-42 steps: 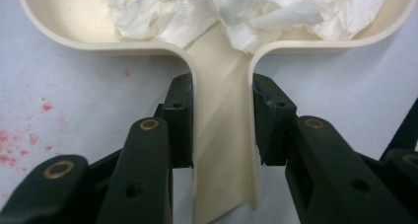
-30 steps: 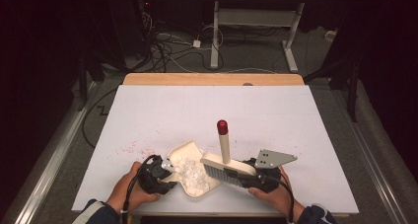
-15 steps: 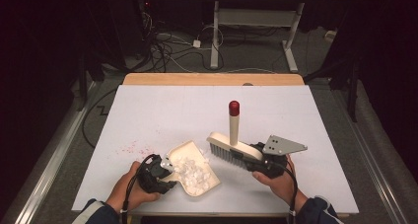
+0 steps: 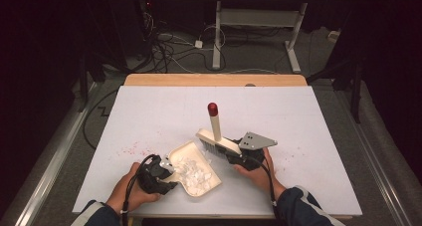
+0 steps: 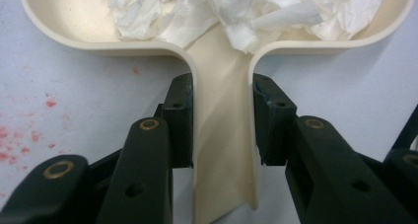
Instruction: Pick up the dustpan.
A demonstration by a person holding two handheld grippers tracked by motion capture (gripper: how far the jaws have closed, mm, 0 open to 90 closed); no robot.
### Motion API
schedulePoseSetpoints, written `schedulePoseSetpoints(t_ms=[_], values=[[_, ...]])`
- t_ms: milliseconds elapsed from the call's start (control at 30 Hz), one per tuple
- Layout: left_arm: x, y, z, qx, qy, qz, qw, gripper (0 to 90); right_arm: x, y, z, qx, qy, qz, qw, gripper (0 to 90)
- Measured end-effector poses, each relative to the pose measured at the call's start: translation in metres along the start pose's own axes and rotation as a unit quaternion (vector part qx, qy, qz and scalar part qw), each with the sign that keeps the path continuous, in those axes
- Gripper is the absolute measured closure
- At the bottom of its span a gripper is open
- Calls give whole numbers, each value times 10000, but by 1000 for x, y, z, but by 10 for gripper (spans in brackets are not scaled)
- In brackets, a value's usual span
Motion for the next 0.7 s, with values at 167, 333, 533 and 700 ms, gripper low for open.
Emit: schedulePoseSetpoints(t_ms=[167,333,533,700], values=[[1,-3,-2,98,27,-4,9999,635,6,-18,4,84,29,405,9991,677],[1,-4,-3,114,28,37,9999,634,9,-31,11,97,183,790,9967,677],[3,-7,-4,151,52,80,9998,634,17,-33,19,161,301,787,9963,676],[4,-12,-8,253,81,156,9995,634,29,-20,25,-13,430,577,9974,676]])
Point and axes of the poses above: each handheld gripper's, and its own axes: x roughly backward along the jaws, z roughly out of its top, y roughly to its right, the point moved 1 cm from there along -x, roughly forward along the jaws, and after that the axes turned 1 degree about -x, right-handed, at the moved point
